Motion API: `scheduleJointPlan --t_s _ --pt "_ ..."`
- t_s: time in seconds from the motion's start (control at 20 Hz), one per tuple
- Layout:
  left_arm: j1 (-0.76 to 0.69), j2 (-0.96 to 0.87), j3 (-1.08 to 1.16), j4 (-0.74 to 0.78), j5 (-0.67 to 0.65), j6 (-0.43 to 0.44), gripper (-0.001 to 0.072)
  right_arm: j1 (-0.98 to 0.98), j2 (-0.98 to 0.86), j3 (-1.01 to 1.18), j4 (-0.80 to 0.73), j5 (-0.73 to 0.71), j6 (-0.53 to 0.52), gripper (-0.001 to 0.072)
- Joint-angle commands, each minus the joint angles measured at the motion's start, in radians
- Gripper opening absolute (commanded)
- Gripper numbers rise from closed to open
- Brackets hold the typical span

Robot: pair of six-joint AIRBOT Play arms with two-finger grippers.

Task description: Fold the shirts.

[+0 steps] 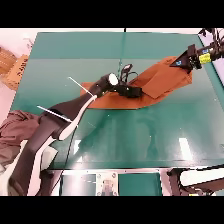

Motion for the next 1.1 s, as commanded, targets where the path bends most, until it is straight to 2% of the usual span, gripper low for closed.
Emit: scheduleJointPlan --t_s 0.0,0.2,0.5,0.65,0.9,0.95,1.0,1.05 --pt "-0.015 -0.035 0.005 -0.077 0.002 0.004 0.0021 0.063 0.033 0.0 -0.005 -0.003 0.02 0.0019" --pt "0.087 0.009 0.032 -0.075 -0.199 0.053 0.0021 0.067 0.033 0.0 -0.037 -0.014 0.021 0.0019" --pt "0.406 0.23 0.032 -0.002 -0.525 0.052 0.0021 0.164 0.033 -0.008 -0.037 -0.116 0.096 0.0019" --pt "0.557 0.32 0.032 -0.001 -0.595 0.052 0.0021 0.307 0.025 -0.074 -0.037 -0.286 0.155 0.0019" --pt "0.71 0.364 0.031 -0.002 -0.657 0.079 0.0021 0.678 -0.108 -0.154 -0.034 -0.715 0.23 0.002" --pt "0.72 0.364 0.031 0.0 -0.668 0.098 0.0021 0.763 -0.163 -0.154 -0.025 -0.835 0.23 0.0052" --pt "0.725 0.364 0.031 0.001 -0.676 0.114 0.0021 0.835 -0.216 -0.154 -0.008 -0.954 0.229 0.0227" --pt "0.728 0.364 0.031 0.001 -0.681 0.13 0.0021 0.9 -0.267 -0.153 -0.006 -1.053 0.23 0.0492"
